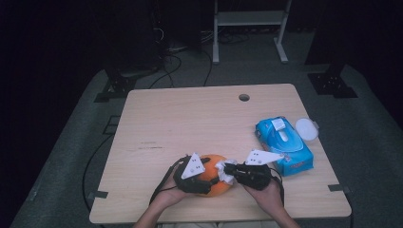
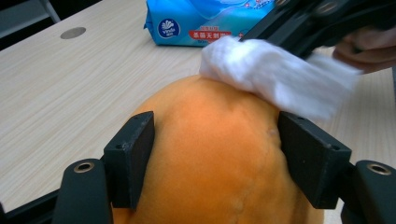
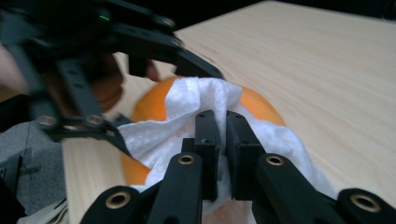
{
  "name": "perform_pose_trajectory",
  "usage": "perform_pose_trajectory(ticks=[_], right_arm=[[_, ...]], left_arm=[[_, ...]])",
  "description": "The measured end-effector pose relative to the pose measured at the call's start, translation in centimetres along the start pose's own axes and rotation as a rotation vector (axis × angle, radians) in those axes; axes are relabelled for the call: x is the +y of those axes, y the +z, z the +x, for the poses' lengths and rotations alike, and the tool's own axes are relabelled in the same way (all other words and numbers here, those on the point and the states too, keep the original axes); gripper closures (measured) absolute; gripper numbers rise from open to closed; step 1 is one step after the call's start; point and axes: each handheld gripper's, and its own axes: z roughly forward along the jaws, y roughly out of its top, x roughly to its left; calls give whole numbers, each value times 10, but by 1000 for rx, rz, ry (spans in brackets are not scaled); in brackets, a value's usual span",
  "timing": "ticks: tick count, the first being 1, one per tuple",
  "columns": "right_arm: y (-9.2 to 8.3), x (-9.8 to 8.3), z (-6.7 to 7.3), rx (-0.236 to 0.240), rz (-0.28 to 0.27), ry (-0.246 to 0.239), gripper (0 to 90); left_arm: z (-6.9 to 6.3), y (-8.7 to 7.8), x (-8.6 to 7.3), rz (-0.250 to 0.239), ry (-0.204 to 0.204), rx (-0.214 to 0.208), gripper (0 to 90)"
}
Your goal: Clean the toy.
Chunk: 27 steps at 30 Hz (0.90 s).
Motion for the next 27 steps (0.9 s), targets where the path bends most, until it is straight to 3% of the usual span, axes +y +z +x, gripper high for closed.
perform_pose_trajectory(ticks=[3, 5, 7, 9, 11, 13, 16, 19, 20, 23, 25, 27], right_arm=[[0, -7, -16, -59, 28, 63, 834], [-1, -10, -22, -63, 29, 106, 833], [1, -10, -19, -68, 39, 82, 833], [2, -10, -17, -65, 39, 65, 832], [2, -10, -18, -57, 37, 57, 832], [2, -11, -20, -41, 38, 52, 831], [2, -11, -20, -32, 43, 44, 831], [1, -7, -19, -35, 29, 60, 832], [0, -5, -18, -29, 14, 67, 831], [-3, 3, -10, -7, -23, 58, 831], [-2, 4, -7, -18, -7, 31, 832], [-1, -1, -11, 2, 3, 57, 832]], left_arm=[[-3, 1, 2, 7, -7, -9, 288], [-3, 0, 3, 3, -24, -51, 251], [-2, -5, 5, 3, -17, -88, 224], [5, -10, 4, -16, -40, -103, 227], [14, -14, 3, -31, -73, -74, 228], [21, -15, 0, -22, -103, -35, 174], [25, -12, -7, -15, -145, -48, 178], [18, -8, -11, -22, -129, 13, 322], [12, -4, -11, -33, -133, 55, 352], [0, 4, -5, -33, -116, 91, 378], [-3, 3, 1, -9, -107, 59, 355], [0, -2, 4, 9, -133, -18, 323]])
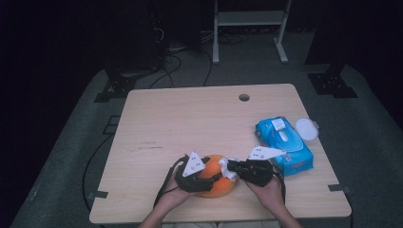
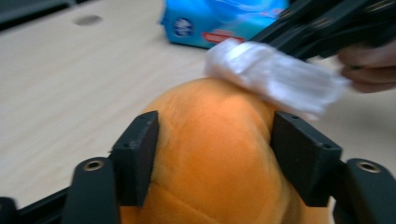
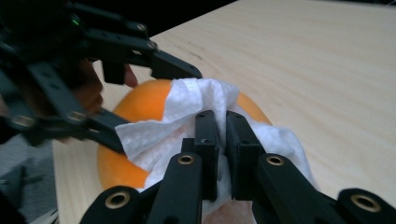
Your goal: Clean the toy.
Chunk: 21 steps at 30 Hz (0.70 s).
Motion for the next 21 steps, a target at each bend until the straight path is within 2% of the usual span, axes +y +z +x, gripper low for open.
perform_pose_trajectory(ticks=[2, 5, 7, 9, 10, 12, 13, 15, 17, 19, 21], right_arm=[[0, -3, -3, 13, 12, 11, 832], [1, -3, 2, 23, 35, -31, 834], [1, -4, 7, 29, 52, -70, 834], [1, -3, 12, 39, 58, -94, 835], [1, -3, 13, 41, 59, -106, 835], [1, -3, 13, 46, 60, -110, 834], [1, -3, 12, 46, 58, -105, 834], [0, -2, 9, 44, 57, -91, 833], [-2, -1, 5, 43, 32, -55, 834], [-5, 2, 3, 26, 8, -42, 834], [-9, 6, 2, 2, -25, -43, 834]], left_arm=[[4, -7, 2, 28, 1, -84, 289], [13, -16, 4, 2, -9, -121, 259], [18, -17, 4, -19, -7, -92, 181], [21, -12, 2, 12, 4, -65, 97], [23, -9, 0, 26, -1, -65, 85], [27, -4, -6, 38, -52, -108, 85], [26, -2, -8, 45, -59, -125, 131], [22, -3, -8, 41, -18, -104, 266], [19, -6, -5, 23, 28, -55, 402], [15, -5, -2, -19, 48, -14, 454], [11, -3, 0, -58, 101, 43, 464]])
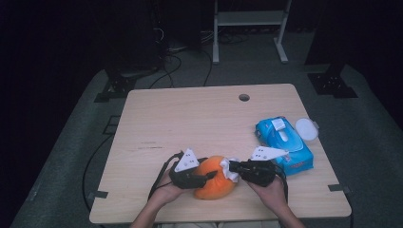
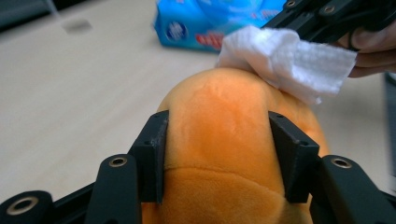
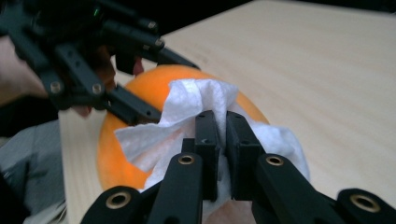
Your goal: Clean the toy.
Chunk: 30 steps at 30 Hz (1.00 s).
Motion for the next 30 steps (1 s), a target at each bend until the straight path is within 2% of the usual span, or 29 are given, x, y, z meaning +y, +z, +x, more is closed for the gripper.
perform_pose_trajectory(ticks=[2, 3, 5, 6, 9, 11, 12, 13, 15, 16, 19, 21, 23, 24, 26, 29, 30], right_arm=[[-3, 2, -3, -15, -36, 12, 833], [-3, 1, -4, -23, -44, 20, 833], [0, -5, -9, -26, -31, 31, 832], [1, -9, -13, -28, -23, 55, 832], [3, -15, -25, -73, 11, 85, 832], [3, -19, -31, -91, 33, 117, 832], [4, -20, -31, -82, 27, 127, 832], [4, -20, -29, -80, 25, 125, 832], [4, -13, -19, -71, 10, 97, 832], [3, -9, -14, -50, -12, 83, 832], [1, 0, -1, -11, -39, 46, 832], [2, -2, 0, -9, -22, 37, 832], [4, -8, -4, 14, -15, 56, 833], [5, -9, -4, 14, -4, 49, 833], [5, -8, 1, 11, 7, 12, 833], [5, -8, 8, 11, 19, -25, 833], [5, -9, 8, 13, 18, -25, 833]], left_arm=[[-4, 3, 1, -10, 25, 29, 461], [-5, 5, 1, -6, 33, 24, 453], [-7, 5, 0, -3, 30, 17, 436], [-7, 5, -1, 2, 26, 7, 419], [-7, -1, -5, 10, 18, -33, 383], [-7, -3, -7, 13, 24, -33, 373], [-8, -3, -7, 14, 26, -29, 373], [-8, -3, -7, 16, 41, -7, 378], [-10, -1, -7, 7, 50, 19, 403], [-10, 0, -7, -4, 45, 30, 410], [-10, 1, -5, -1, 47, 10, 413], [-7, -1, -3, 5, 23, -45, 378], [0, -5, -2, 5, -20, -97, 307], [2, -7, -2, 4, -37, -116, 272], [9, -10, -3, 0, -77, -132, 222], [17, -7, -9, 34, -134, -136, 104], [18, -4, -11, 51, -170, -162, 100]])
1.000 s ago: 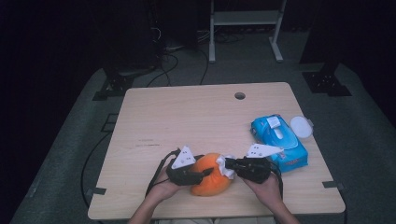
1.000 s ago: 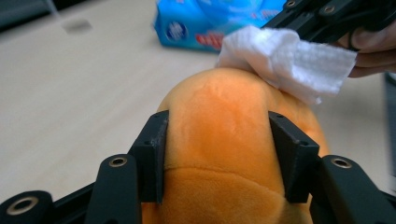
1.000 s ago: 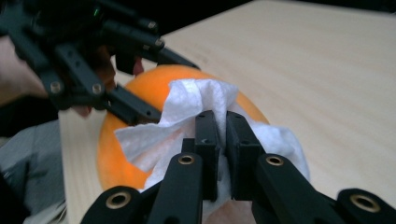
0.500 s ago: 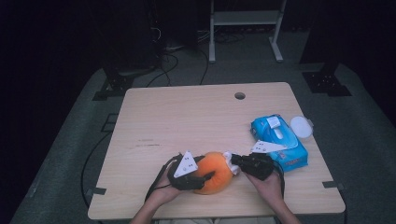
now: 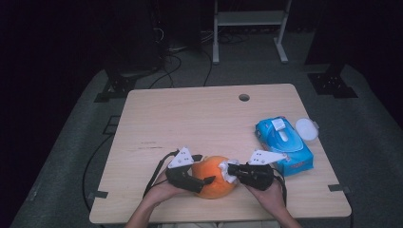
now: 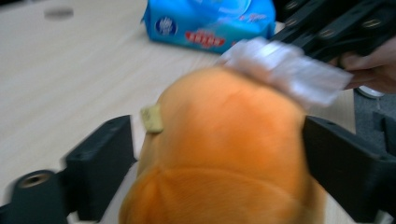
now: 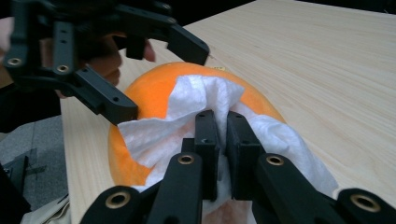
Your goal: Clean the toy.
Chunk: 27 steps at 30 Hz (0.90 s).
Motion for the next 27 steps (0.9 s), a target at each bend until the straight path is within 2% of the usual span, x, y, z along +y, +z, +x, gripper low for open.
perform_pose_trajectory(ticks=[1, 2, 4, 6, 8, 10, 12, 13, 16, 17, 19, 20, 21, 23, 25, 26, 27], right_arm=[[0, 0, -1, 2, -1, 4, 832], [0, 1, -2, 2, 0, 10, 832], [-1, 2, -5, 4, -11, 36, 831], [-4, 6, -5, -7, -26, 42, 831], [-7, 11, -3, -8, -43, 33, 831], [-11, 15, -2, -13, -71, 26, 831], [-12, 16, -4, -29, -73, 24, 831], [-12, 14, -7, -37, -72, 33, 831], [-10, 3, -20, -69, -40, 75, 832], [-10, 1, -25, -74, -38, 96, 832], [-11, -1, -28, -67, -42, 129, 832], [-10, 0, -25, -64, -44, 123, 832], [-9, 3, -19, -62, -43, 102, 831], [-8, 10, -6, -36, -55, 50, 831], [-7, 16, 5, -23, -60, -1, 831], [-6, 17, 8, -26, -53, -16, 831], [-5, 16, 8, -28, -44, -24, 831]], left_arm=[[0, 2, -1, 8, -6, -10, 108], [-2, 3, -2, 12, 11, 3, 132], [-6, 2, 0, 8, 45, 32, 260], [-10, 0, 2, -19, 99, 73, 376], [-16, 1, 3, -56, 159, 106, 410], [-24, 5, 6, -63, 251, 154, 421], [-29, 8, 8, -61, 277, 159, 413], [-29, 8, 7, -54, 284, 152, 403], [-28, 6, 5, -58, 254, 82, 316], [-25, 4, 5, -59, 231, 59, 273], [-19, 3, 4, -63, 153, 36, 200], [-18, 3, 2, -65, 147, 52, 205], [-19, 3, 1, -60, 169, 66, 235], [-22, 4, 0, -72, 187, 78, 276], [-28, 5, 2, -63, 227, 77, 278], [-29, 5, 4, -56, 235, 72, 272], [-28, 5, 5, -57, 222, 63, 254]])
